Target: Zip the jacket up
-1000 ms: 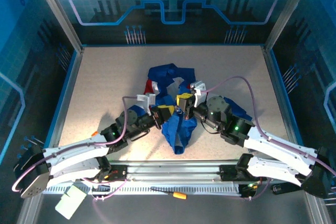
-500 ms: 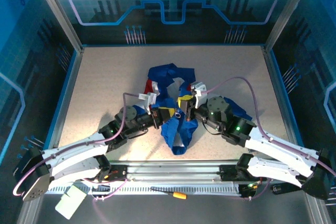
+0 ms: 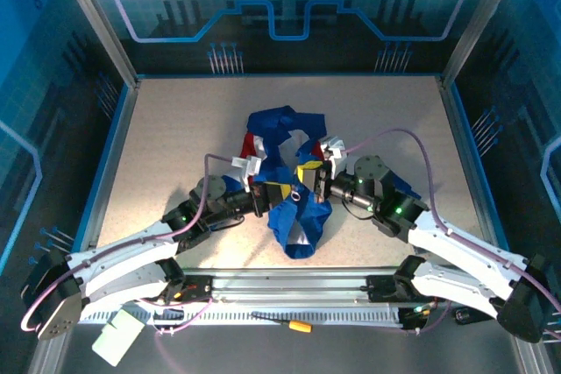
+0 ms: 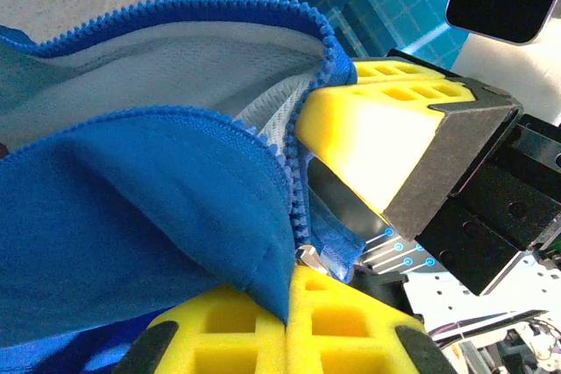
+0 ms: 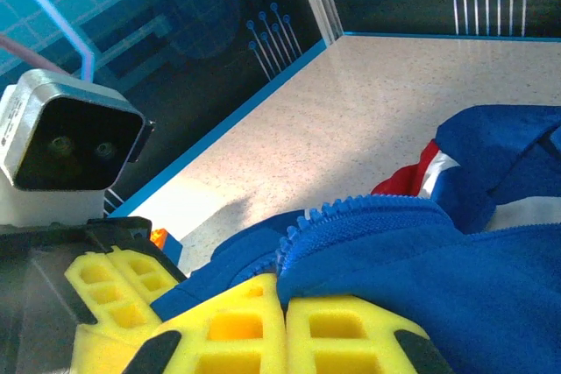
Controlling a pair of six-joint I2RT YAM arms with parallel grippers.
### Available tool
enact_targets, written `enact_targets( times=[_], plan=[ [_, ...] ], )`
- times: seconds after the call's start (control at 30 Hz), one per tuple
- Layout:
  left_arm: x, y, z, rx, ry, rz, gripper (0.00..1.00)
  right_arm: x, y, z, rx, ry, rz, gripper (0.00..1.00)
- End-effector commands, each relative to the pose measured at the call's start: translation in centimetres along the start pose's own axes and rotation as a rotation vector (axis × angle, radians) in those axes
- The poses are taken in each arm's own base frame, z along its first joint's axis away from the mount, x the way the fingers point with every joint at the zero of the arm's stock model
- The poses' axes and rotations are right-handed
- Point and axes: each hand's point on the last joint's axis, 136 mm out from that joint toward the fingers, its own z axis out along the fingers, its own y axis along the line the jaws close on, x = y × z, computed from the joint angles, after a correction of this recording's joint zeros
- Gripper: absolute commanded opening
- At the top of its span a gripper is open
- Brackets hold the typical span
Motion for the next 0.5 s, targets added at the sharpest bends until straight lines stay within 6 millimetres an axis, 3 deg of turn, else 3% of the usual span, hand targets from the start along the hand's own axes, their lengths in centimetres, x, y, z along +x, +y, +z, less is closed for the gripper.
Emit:
enact_targets(
  times=[0.0, 0.17, 0.33, 0.47],
  plan=[
    [2.8, 0.2, -0.4, 0.017, 0.122, -0.038, 0.00, -4.1, 0.2, -0.8, -0.019, -0.191, -0.064, 0.00],
    [2.3, -0.3, -0.3, 0.051, 0.088, -0.044, 0.00, -3.2, -0.4, -0.3, -0.025, -0.197, -0.069, 0.00],
    [1.6, 0.6, -0.2, 0.014, 0.038, -0.059, 0.00, -2.0, -1.6, 0.4, 0.011, -0.116, -0.003, 0.00],
    [1.9, 1.9, 0.7, -0.032, 0.049, -0.117, 0.00, -0.5, -2.8, 0.7, 0.053, -0.038, 0.077, 0.09]
  ],
)
